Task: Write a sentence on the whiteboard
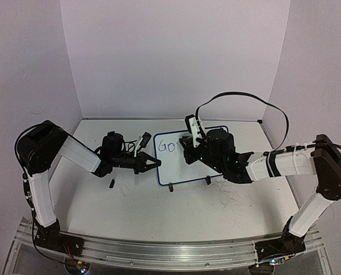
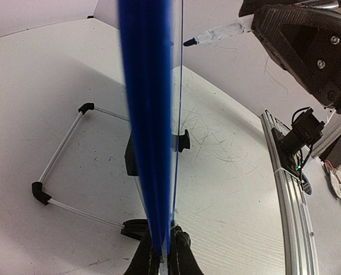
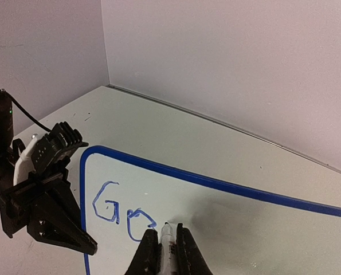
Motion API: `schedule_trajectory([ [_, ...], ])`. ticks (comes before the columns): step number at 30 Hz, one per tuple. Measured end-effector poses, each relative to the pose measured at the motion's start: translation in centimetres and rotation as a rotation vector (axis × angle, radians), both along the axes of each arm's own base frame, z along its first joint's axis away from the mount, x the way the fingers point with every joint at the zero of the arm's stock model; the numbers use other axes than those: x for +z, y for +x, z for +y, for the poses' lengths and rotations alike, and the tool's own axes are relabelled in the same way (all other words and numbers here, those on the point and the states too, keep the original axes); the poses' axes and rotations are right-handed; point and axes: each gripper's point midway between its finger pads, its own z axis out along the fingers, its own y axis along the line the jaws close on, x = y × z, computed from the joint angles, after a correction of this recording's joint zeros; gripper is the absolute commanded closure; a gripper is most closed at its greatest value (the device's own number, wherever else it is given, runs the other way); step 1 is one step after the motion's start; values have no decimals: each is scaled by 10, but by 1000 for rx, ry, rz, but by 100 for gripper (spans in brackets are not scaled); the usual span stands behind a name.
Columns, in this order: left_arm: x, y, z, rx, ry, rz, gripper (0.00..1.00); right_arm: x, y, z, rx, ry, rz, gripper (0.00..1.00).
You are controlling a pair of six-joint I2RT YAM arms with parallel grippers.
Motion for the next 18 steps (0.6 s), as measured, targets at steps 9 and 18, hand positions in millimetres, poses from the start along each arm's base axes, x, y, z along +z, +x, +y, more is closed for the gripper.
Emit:
schedule_trajectory([
  [9, 0, 0, 0, 0, 0, 0, 100, 1, 1, 0, 2, -17, -17, 100],
  [18, 0, 0, 0, 1, 1, 1, 100, -3, 3, 3, 4, -24, -17, 100],
])
